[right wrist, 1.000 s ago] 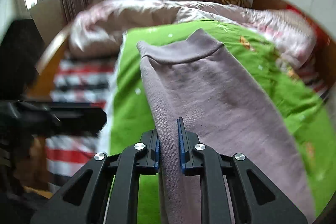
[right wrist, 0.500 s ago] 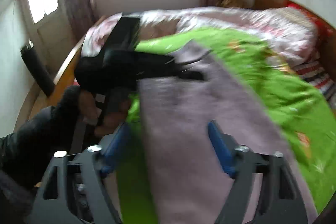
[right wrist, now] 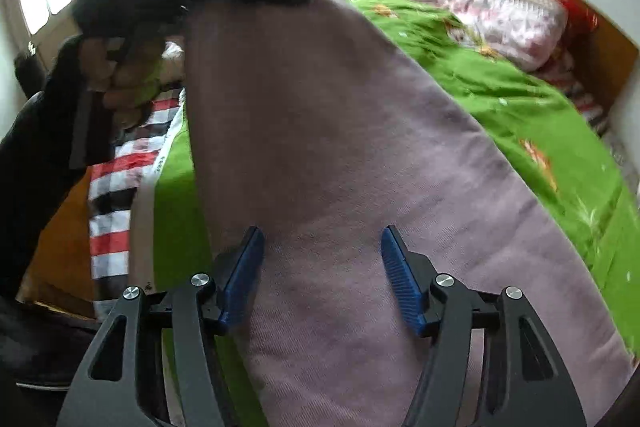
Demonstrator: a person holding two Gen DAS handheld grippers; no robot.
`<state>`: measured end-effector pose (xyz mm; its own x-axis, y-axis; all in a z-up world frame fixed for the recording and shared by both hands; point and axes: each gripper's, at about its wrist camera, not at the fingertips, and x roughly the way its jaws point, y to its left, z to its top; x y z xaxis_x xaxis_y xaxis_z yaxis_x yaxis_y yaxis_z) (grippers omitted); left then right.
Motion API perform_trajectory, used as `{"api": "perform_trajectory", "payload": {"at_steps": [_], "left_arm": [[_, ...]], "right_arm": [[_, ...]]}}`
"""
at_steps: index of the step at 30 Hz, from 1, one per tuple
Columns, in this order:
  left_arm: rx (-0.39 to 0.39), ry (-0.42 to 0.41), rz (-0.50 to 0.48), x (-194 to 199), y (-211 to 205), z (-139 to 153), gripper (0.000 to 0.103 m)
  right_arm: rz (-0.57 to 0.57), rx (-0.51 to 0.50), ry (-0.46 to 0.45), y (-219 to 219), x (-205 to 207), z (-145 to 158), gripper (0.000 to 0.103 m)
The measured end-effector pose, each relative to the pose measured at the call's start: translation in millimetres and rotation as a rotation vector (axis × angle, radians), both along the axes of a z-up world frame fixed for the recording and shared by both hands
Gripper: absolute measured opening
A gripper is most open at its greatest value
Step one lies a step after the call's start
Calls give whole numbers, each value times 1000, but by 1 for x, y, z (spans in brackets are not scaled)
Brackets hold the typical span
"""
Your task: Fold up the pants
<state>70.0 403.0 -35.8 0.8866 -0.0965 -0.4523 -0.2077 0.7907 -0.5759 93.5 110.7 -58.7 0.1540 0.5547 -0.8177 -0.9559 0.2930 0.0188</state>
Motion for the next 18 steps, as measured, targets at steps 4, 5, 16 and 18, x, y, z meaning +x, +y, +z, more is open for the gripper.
{"api": "perform_trajectory", "payload": {"at_steps": [4, 5, 16, 18], "left_arm": [[115, -44, -21, -1, -31, 42, 11], [143, -51, -29, 1, -40, 51, 11], [274, -31, -101, 37, -129, 97, 12], [265, -46, -132, 45, -148, 104, 12]], "right_arm": [[-119, 82, 3, -2, 45, 17, 65], [-146, 66, -15, 3, 63, 13, 69], [-117, 121, 140, -36, 48, 17, 87], [-79, 38, 128, -36, 26, -1, 87]]}}
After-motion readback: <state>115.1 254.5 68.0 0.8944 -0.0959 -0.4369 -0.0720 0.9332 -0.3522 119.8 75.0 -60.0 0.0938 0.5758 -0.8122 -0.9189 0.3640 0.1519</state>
